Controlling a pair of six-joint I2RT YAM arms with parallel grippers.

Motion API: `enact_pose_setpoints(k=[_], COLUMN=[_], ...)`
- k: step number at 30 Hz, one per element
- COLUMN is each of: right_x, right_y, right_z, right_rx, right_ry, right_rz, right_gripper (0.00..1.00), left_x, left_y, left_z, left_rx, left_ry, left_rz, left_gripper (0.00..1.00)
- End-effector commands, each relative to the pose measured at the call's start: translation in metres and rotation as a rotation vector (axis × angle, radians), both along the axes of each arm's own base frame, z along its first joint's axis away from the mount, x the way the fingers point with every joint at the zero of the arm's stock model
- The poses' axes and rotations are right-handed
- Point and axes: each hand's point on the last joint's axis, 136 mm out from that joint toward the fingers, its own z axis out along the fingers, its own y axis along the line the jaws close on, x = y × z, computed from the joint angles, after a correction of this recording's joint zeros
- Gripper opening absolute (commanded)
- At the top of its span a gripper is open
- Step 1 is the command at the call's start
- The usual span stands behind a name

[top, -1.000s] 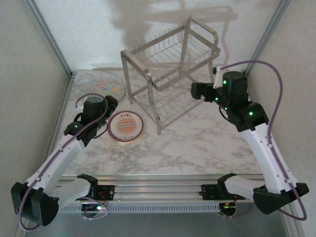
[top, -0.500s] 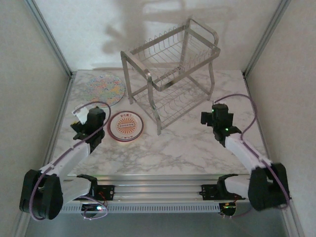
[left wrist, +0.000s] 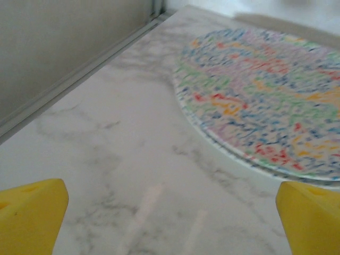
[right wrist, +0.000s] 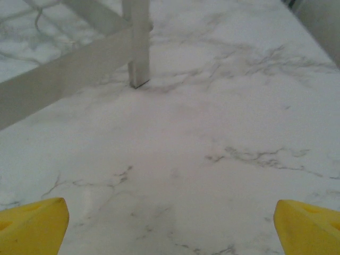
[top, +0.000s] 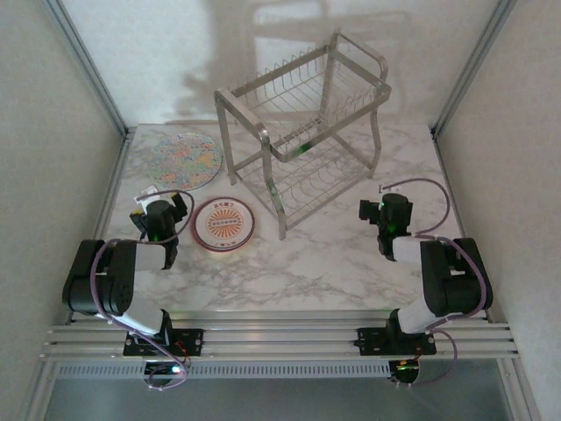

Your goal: Unload the plates from the dish rack

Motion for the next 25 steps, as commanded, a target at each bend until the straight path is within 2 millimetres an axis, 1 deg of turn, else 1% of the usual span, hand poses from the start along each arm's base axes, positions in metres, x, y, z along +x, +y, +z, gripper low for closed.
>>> enact_pose_setpoints(k=[1,2,3,4,5,7,8,12,17,25], right_x=[-0.01,-0.011,-0.009,-0.003,-0.002,0.001,0.0,0.0,0.0,0.0], right_y=[0.008,0.01,0.013,0.014,0.011,0.004,0.004,0.008,0.007,0.008], right_z=[0.016,0.016,0.012,0.013,0.007,0.008,0.008,0.008,0.007,0.007], right_rx=[0.036,0.037,0.036,0.03,0.047,0.075,0.075,0.076,0.077,0.077], right_ry=[-0.206,-0.182,-0.156,-0.148,-0.102,-0.104,-0.1,-0.099,-0.099,-0.099], right_rz=[0.049,0.053,0.065,0.068,0.062,0.041,0.04,0.06,0.06,0.06], right_gripper=[0.99,0.99,0.99,0.99,0.99,0.99,0.99,0.99,0.99,0.99], left_x=[-0.004,-0.014,-0.022,-0.03,-0.028,-0.024,-0.024,-0.025,-0.021,-0.021], left_y=[-0.015,-0.017,-0.016,-0.011,-0.005,-0.008,-0.008,-0.008,-0.014,-0.014], left_z=[0.034,0.034,0.034,0.042,0.034,0.036,0.034,0.035,0.034,0.034], left_rx=[0.04,0.039,0.045,0.041,0.013,0.027,0.024,0.031,0.048,0.046], left_ry=[-0.179,-0.214,-0.256,-0.304,-0.262,-0.268,-0.254,-0.263,-0.247,-0.249], left_rz=[-0.108,-0.12,-0.115,-0.088,-0.064,-0.071,-0.073,-0.073,-0.092,-0.095], left_gripper=[0.99,0.99,0.99,1.0,0.99,1.0,0.99,0.99,0.99,0.99])
